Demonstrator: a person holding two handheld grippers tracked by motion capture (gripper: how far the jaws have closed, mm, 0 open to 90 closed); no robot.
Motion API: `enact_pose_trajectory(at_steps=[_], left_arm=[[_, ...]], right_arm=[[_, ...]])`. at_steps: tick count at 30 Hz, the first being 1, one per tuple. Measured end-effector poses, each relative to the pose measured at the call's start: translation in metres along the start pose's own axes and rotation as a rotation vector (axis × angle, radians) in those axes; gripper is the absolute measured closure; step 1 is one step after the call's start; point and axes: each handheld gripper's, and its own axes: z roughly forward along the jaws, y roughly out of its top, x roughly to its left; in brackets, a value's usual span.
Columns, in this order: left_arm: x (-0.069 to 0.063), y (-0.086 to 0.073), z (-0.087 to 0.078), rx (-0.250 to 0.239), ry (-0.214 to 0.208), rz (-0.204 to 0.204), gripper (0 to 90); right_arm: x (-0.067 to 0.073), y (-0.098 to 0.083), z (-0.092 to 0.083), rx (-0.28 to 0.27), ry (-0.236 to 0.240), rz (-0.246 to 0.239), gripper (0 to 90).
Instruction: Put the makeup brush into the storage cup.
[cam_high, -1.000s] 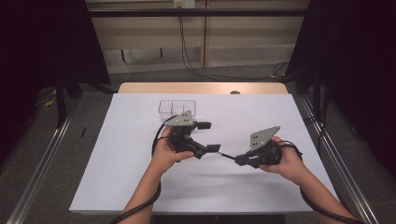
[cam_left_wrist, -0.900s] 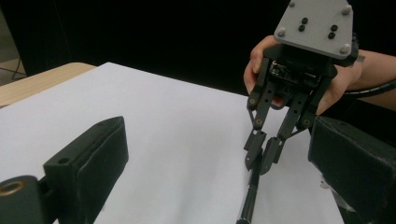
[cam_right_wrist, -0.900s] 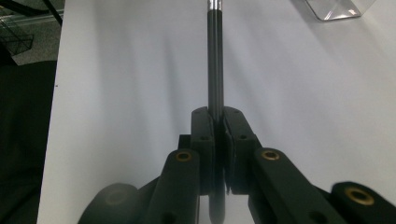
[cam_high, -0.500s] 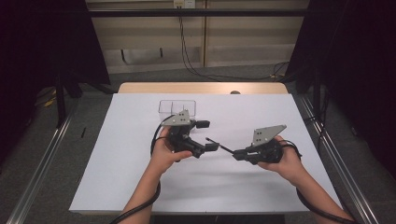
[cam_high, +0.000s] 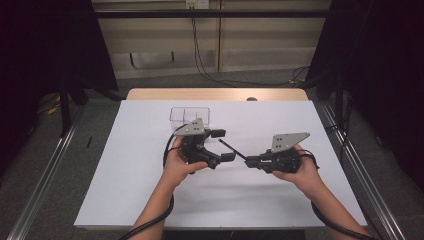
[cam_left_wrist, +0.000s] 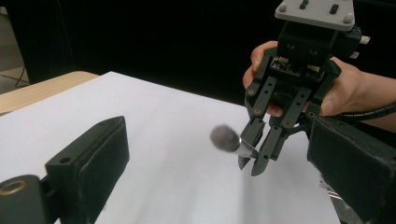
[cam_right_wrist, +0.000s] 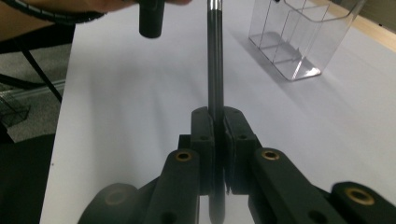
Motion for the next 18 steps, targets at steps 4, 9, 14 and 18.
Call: enact_pose_trajectory(at_steps=[4,9,14,18], left_arm=[[-0.0008,0.0001,0.0003,-0.009,-0.004,-0.004,6.6],[-0.0001,-0.0004,-0.0003,-0.019,-0.007,-0.007,8.9],[0.0001,-0.0002,-0.0006,-0.03,-0.006,-0.004,12.4],[0.0002,0.0003,-0.0006,-0.038,-0.007,-0.004,16.4]], right_arm=[[0.0006,0.0017,0.0022,-0.01,0.001,0.002,84.0],[0.0008,0.0027,0.0029,-0.025,-0.004,0.01,83.9],[-0.0002,0.0034,0.0024,-0.052,-0.026,0.023,83.9],[-0.0003,0.0037,0.0025,-0.07,-0.037,0.029,83.9]])
